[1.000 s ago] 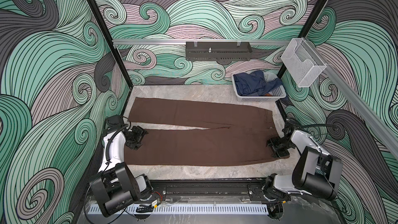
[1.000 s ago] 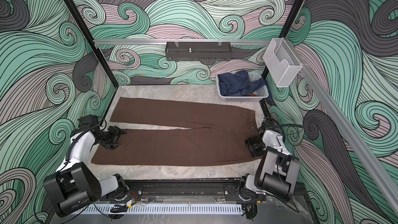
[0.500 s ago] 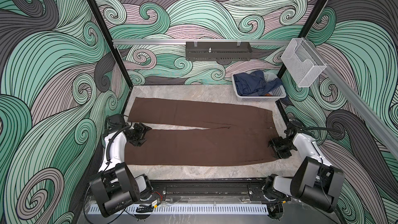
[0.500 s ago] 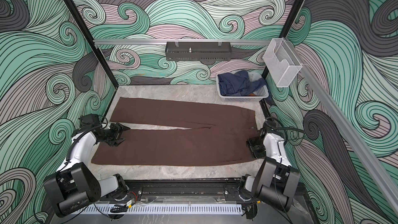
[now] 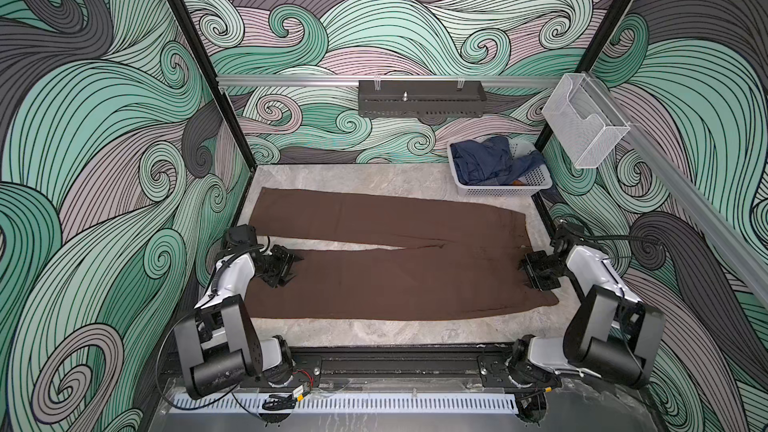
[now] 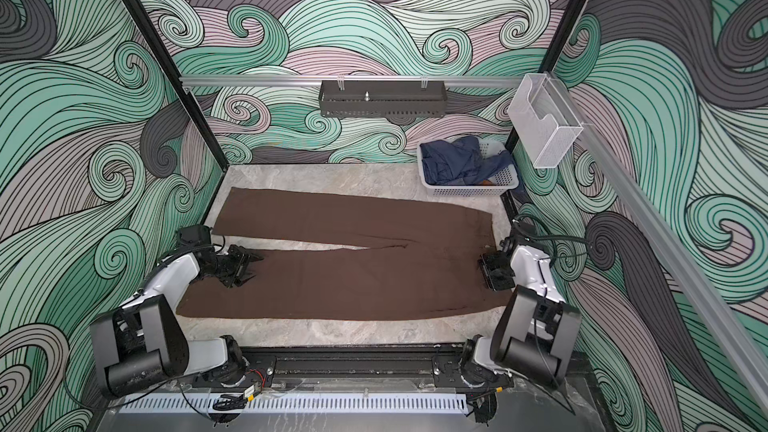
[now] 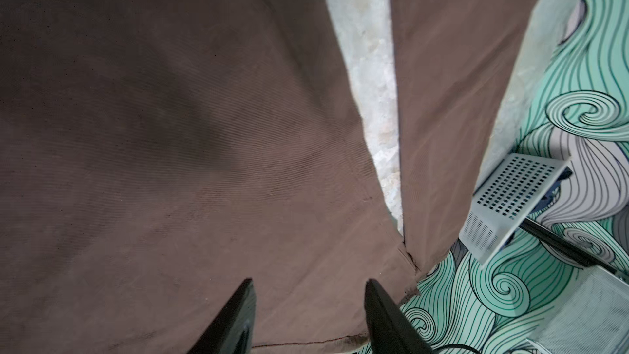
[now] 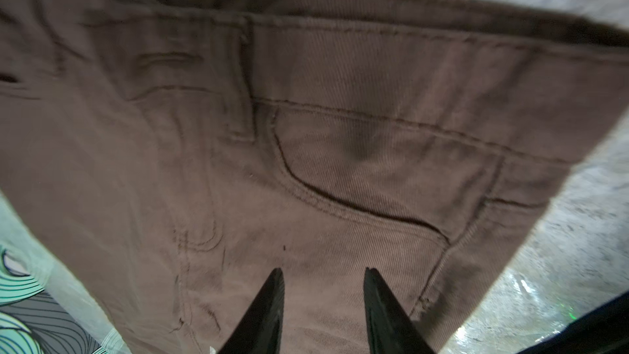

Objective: Fold and stack the trousers

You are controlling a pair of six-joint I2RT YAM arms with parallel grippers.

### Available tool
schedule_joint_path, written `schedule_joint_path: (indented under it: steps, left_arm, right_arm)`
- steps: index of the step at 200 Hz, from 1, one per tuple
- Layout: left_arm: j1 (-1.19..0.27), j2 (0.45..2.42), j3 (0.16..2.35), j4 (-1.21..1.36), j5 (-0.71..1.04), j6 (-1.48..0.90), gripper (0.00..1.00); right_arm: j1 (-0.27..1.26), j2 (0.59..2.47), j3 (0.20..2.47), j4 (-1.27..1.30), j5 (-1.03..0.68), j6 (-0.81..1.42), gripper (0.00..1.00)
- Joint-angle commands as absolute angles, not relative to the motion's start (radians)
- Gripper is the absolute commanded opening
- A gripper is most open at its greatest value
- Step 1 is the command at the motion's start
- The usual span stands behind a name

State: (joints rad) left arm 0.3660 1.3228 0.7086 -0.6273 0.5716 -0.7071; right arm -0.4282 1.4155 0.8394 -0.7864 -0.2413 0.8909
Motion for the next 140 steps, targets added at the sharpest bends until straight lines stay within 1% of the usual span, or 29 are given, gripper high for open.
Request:
schedule_joint_path:
  steps: [1,36,62,85,116,140]
  left_arm:
    - [0.361,1.348,0.695,-0.595,0.529,-0.719,0.54]
    - [0.359,1.316,0.686,-0.580,0.511,-0.765,0.57]
    - [0.360,1.274,0.768,-0.631,0.469,-0.788,0.61]
    - [0.361,1.268,0.870,-0.676,0.427,-0.797,0.63]
    - [0.364,1.340,0.995,-0.701,0.413,-0.799,0.64]
    - [0.365,1.407,1.048,-0.687,0.424,-0.816,0.64]
  right_arm:
    - [-0.423,1.495,0.881,-0.765,-0.265,0.865,0.41]
    - [-0.424,1.549,0.848,-0.779,-0.232,0.839,0.44]
    - [-0.426,1.563,0.779,-0.795,-0.185,0.833,0.48]
    - [-0.433,1.561,0.724,-0.812,-0.155,0.836,0.48]
    - [-0.431,1.474,0.699,-0.876,-0.105,0.861,0.48]
    - [-0.431,1.371,0.777,-0.966,-0.069,0.890,0.49]
